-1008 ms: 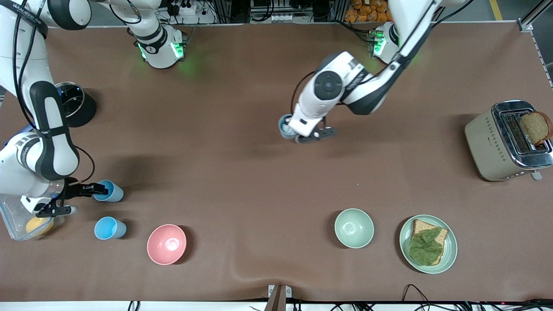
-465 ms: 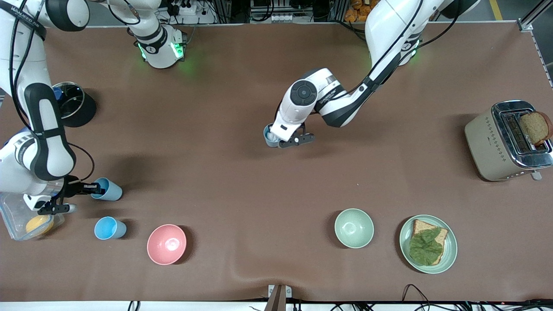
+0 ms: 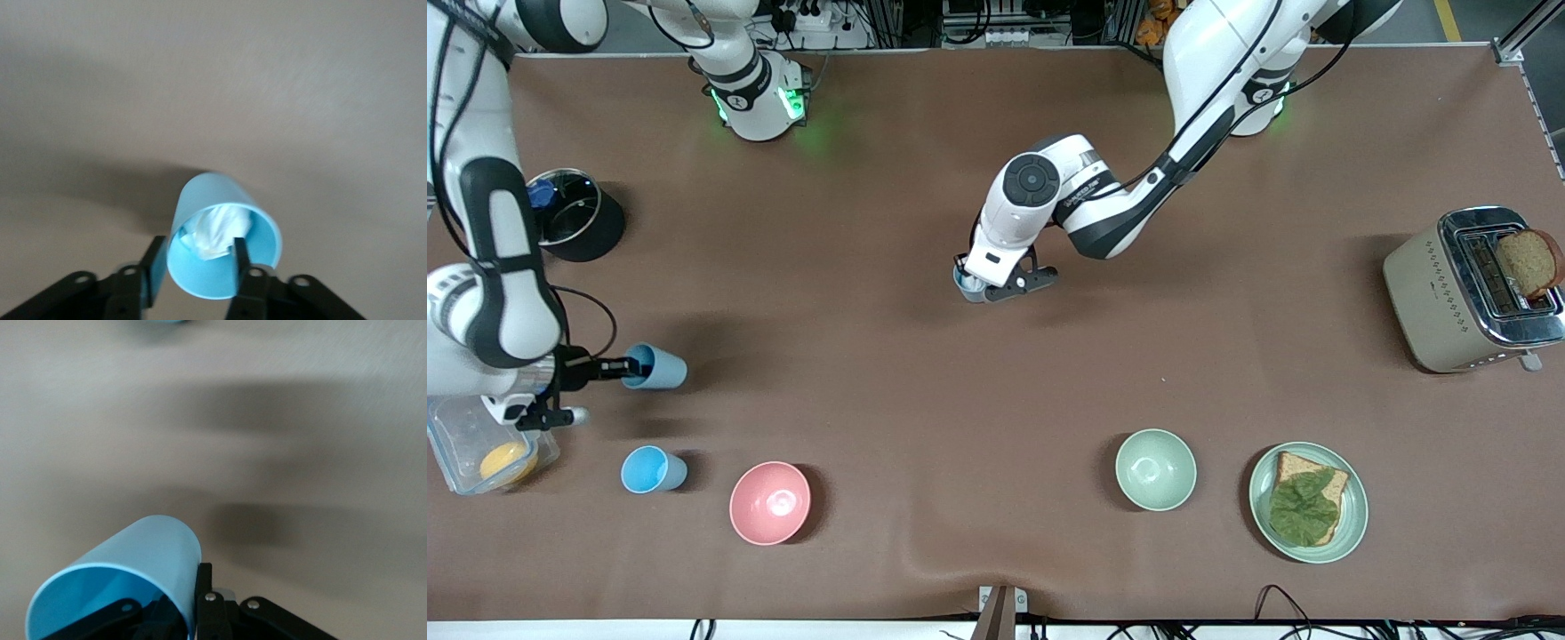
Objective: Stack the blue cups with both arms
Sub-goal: 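Set the cup down with the left gripper while the right gripper lifts its cup, then lower the held blue cup into the center cup with the right gripper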
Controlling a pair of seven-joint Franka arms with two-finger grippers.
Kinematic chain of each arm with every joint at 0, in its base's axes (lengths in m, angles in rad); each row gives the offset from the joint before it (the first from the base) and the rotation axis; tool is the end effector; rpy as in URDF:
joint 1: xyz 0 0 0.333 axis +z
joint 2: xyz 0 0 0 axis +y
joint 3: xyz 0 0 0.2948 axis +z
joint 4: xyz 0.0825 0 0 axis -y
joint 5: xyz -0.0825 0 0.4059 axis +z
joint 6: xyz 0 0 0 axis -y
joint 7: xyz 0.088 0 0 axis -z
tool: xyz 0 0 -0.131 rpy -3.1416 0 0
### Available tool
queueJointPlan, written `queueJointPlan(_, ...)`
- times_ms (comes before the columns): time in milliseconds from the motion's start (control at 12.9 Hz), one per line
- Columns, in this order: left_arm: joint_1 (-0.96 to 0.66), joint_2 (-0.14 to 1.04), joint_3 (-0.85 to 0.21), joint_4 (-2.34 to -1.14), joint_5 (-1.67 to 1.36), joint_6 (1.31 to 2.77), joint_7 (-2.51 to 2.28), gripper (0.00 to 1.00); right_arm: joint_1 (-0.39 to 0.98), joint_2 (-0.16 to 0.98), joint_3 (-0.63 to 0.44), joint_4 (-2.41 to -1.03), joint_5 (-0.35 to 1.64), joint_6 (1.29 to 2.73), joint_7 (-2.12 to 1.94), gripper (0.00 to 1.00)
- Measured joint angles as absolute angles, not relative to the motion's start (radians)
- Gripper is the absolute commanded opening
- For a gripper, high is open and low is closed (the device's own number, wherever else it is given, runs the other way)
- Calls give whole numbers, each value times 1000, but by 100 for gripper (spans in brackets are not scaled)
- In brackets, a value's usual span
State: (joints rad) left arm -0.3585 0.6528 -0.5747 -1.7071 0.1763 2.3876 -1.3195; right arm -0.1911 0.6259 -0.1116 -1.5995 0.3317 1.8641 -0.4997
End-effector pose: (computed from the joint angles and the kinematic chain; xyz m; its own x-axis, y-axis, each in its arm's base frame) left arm 0.4402 -0.5363 0.2205 0.9210 0.3558 -0.1587 0.3815 -0.9061 0.1829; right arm 0.6324 -0.1586 0.1927 0.9716 0.0904 -0.2185 0.0101 -0.9391 -0.3434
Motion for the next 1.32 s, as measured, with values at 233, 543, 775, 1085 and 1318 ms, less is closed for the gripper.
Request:
queueJointPlan(233, -294, 539, -573, -1674, 178, 2335, -1319, 100, -163, 524, -110, -1599, 332, 1723, -375, 0)
queueJointPlan(543, -195, 322, -571, -1672, 180, 2216, -1232, 100, -61, 477, -106, -1607, 332, 1658, -151, 0)
queueJointPlan(775, -79, 237, -567, -1676, 180, 2176, -1067, 100, 41, 456, -97, -1606, 335, 1658, 52, 0)
queueJointPlan(1085, 54, 206, -564, -1599, 180, 1969, -841, 100, 193, 410, -48, -1606, 337, 1668, 324, 0)
queueJointPlan(1318, 147, 191, -565, -1498, 180, 1802, -740, 100, 339, 404, -24, -1609, 336, 1759, 532, 0)
